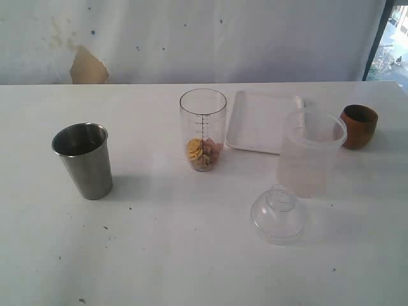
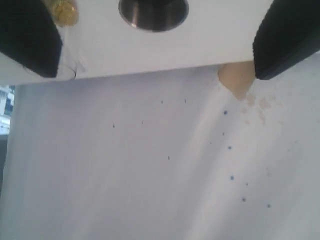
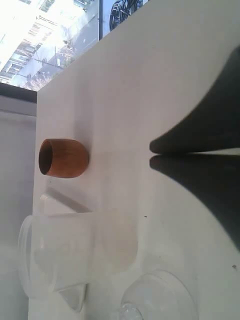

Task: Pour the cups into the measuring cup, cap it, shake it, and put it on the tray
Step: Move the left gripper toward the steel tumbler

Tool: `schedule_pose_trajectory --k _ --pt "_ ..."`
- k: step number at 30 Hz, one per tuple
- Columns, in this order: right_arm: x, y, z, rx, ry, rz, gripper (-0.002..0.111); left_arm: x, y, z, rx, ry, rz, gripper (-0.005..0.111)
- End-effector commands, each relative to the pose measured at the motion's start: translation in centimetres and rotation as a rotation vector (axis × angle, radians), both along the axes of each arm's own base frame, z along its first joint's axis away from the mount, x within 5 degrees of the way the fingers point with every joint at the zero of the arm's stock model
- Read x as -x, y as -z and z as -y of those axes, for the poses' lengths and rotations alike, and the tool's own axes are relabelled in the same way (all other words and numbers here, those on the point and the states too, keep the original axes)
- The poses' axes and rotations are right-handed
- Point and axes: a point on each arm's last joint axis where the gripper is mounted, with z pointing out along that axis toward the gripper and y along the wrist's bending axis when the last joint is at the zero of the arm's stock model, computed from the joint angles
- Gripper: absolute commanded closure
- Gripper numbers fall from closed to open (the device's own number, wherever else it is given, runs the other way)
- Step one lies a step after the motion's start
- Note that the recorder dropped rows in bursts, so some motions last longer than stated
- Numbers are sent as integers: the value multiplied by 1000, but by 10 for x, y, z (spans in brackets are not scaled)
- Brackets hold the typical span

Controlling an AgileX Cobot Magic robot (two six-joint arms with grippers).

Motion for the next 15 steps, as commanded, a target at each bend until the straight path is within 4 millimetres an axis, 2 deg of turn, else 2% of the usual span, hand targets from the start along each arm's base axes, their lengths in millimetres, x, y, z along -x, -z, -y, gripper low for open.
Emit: schedule_pose_trajectory --k 1,8,15 --pt "0 1 0 -5 -3 5 108 -11 10 3 -35 33 -80 2" --pt "0 1 0 -5 -3 5 108 -36 36 7 -109 79 -207 2" --pt "0 1 0 -5 -3 5 108 -60 67 10 -99 123 -316 2"
